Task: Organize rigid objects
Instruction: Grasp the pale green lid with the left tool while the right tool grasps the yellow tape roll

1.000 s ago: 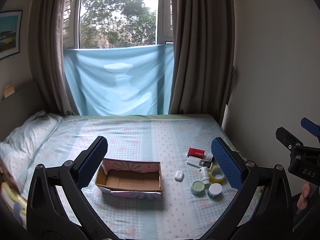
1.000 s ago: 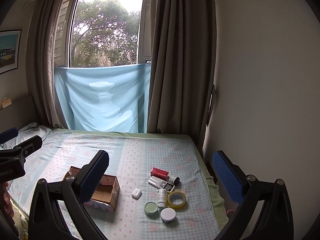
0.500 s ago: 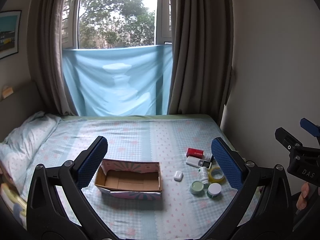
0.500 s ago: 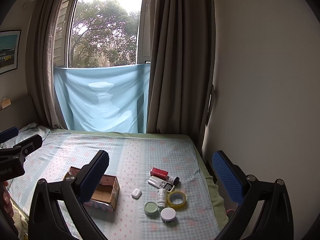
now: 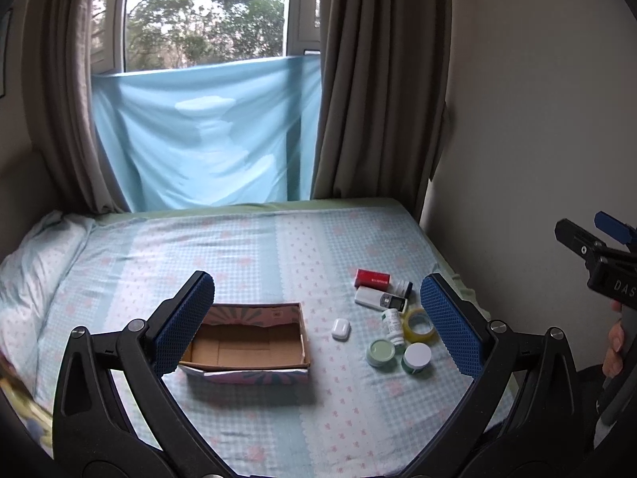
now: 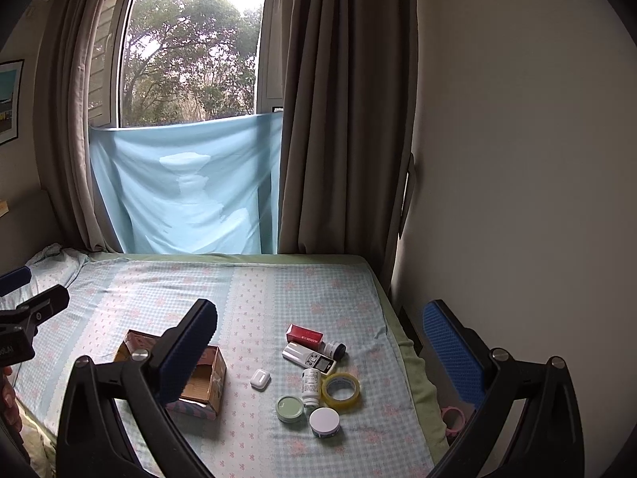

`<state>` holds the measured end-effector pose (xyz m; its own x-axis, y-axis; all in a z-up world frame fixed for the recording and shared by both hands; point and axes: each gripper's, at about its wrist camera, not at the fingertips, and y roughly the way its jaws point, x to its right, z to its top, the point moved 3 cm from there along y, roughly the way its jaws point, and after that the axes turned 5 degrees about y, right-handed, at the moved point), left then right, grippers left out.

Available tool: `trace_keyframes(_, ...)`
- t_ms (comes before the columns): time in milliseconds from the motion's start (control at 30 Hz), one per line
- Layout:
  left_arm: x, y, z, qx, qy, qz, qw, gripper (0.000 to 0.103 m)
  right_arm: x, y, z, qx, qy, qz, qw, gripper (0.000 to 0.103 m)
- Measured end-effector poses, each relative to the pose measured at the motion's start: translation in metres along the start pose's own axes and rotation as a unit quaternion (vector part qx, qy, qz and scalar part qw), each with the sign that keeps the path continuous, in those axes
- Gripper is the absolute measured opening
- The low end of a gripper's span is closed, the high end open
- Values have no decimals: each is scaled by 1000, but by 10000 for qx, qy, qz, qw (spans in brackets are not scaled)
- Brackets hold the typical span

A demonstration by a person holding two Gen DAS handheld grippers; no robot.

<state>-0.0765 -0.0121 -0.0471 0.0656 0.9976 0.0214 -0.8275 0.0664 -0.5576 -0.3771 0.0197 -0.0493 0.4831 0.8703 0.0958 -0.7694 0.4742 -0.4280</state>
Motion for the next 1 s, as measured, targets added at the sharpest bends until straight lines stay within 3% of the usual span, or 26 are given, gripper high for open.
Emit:
trace_keyframes(233,27,87,-28,-797,136,-297,9963,103,39,81,-13,-743,149,-111,9971,103)
trace_keyframes(433,64,181,-63,-1697,424,-482,9834,103,69,176,-45,-1624,185,-67,9865,103)
trace_keyframes(700,122,307,-131,-2892,1055,-939,9468,103,84,305,-128,-2947,-98,109,9555,103)
trace_keyframes(1000,160,408,-212,-3843,1534,-1223,9021,103,82,401,-231,-4187,1,263,9077,103)
